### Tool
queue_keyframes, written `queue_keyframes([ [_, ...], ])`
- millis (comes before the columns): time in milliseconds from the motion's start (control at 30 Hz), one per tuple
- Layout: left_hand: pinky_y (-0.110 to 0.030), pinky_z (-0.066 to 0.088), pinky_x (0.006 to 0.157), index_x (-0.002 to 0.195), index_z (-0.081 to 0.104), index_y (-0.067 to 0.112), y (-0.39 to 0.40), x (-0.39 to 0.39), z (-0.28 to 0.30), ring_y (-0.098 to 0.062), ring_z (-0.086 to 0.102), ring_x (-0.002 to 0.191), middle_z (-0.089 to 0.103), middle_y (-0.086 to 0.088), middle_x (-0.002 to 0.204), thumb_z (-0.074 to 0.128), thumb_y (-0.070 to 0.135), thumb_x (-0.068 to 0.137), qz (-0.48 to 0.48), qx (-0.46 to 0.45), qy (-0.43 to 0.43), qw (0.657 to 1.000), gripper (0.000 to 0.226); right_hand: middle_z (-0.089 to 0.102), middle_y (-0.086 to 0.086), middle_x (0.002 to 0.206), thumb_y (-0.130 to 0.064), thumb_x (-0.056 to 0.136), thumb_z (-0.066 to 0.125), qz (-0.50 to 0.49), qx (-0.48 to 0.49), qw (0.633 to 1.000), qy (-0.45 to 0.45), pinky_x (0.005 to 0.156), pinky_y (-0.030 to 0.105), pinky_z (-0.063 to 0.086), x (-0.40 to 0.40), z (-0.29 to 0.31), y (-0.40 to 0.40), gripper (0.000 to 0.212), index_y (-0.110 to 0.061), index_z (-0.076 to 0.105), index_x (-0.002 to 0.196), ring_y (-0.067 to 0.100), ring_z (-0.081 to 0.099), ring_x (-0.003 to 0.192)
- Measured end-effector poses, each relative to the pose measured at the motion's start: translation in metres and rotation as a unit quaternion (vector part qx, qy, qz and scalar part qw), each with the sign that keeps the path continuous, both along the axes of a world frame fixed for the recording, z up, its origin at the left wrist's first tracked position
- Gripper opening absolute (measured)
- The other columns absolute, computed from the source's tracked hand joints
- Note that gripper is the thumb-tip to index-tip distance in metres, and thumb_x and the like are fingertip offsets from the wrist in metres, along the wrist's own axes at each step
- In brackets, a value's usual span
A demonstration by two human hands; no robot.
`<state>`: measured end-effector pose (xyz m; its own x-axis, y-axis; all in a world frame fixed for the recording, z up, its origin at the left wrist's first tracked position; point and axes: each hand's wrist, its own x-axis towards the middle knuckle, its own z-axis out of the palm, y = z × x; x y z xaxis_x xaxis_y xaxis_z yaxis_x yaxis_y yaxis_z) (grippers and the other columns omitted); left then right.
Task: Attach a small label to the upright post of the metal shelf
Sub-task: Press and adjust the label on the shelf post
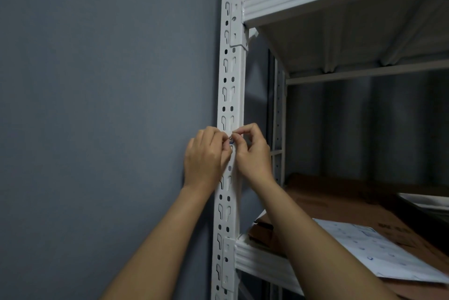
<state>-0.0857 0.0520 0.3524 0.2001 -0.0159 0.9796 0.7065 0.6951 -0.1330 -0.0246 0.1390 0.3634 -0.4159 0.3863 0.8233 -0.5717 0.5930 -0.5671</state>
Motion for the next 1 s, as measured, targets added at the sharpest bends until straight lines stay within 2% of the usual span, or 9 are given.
queue_keyframes([
  [533,-0.027,0.035,0.067,0.086,0.059,0.009,-0.001,-0.005,-0.018,-0.019,0.049,0.078,0.059,-0.006,0.09,0.046,0.022,0.089,-0.063,-0.027,-0.073,0.995,0.018,0.061,-0.016,0.081,-0.013,0.093,0.055,0.0,0.013,1.0,0.012,0.085,0.045,0.051,-0.001,0.0,0.001,0.026,-0.034,0.05,0.079,0.012,0.062,0.088],
  [767,-0.024,0.038,0.073,0.094,0.064,0.011,-0.008,0.002,-0.02,-0.014,0.044,0.088,0.058,-0.003,0.098,0.049,0.021,0.092,-0.144,0.021,-0.123,0.982,0.017,0.061,-0.017,0.081,-0.014,0.094,0.055,0.002,0.009,1.0,0.01,0.083,0.042,0.053,0.0,0.0,0.0,0.027,-0.034,0.049,0.078,0.007,0.062,0.085],
  [1000,-0.019,0.033,0.071,0.092,0.069,0.012,-0.011,0.002,-0.008,-0.013,0.045,0.089,0.061,0.0,0.094,0.052,0.026,0.089,-0.129,0.006,-0.102,0.986,0.022,0.06,-0.016,0.081,-0.013,0.095,0.054,-0.003,0.01,1.0,0.013,0.079,0.038,0.053,0.0,0.0,-0.001,0.027,-0.034,0.049,0.078,0.009,0.061,0.084],
])
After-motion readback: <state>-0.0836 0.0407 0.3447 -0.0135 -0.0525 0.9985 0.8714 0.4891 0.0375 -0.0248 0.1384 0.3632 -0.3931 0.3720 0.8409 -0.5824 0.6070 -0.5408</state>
